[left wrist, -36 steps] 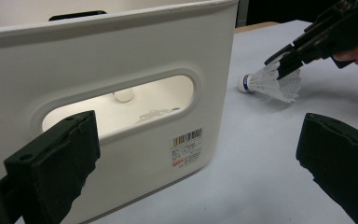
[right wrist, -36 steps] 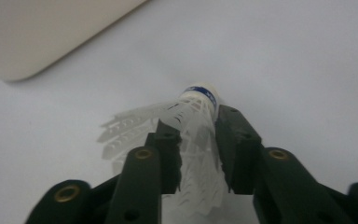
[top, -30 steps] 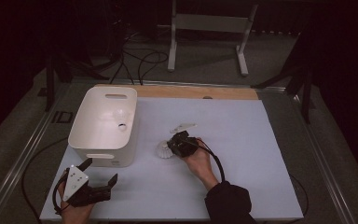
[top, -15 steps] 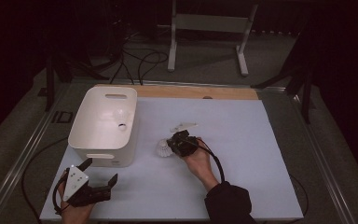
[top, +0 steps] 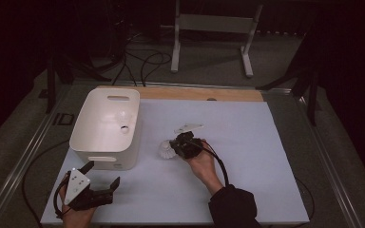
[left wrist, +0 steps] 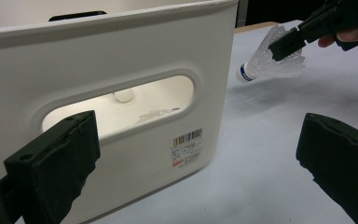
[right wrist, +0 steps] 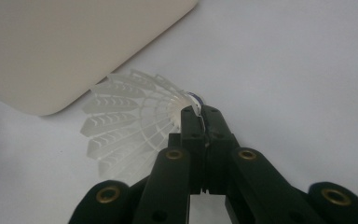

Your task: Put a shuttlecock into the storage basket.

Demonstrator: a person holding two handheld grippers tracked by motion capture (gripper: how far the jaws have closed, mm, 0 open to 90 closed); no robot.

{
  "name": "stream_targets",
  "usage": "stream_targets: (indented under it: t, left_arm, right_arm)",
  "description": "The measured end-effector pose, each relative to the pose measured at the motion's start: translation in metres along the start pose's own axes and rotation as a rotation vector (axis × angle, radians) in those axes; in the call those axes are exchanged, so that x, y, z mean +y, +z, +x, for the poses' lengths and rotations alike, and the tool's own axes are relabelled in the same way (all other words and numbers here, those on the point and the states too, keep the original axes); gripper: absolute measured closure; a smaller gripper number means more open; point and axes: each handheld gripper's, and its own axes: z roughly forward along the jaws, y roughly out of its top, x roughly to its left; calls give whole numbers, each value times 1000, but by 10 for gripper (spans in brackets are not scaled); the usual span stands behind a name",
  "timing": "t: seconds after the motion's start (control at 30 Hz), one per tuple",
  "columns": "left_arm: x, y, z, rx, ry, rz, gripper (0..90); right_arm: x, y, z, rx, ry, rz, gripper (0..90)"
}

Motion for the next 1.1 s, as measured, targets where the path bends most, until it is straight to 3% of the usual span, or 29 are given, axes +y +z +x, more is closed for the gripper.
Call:
stream_targets:
  t: [1.1]
  left_arm:
    - [0, 0, 0, -1, 0, 1, 3]
  right_arm:
    - [13, -15, 7, 19, 17, -42, 888]
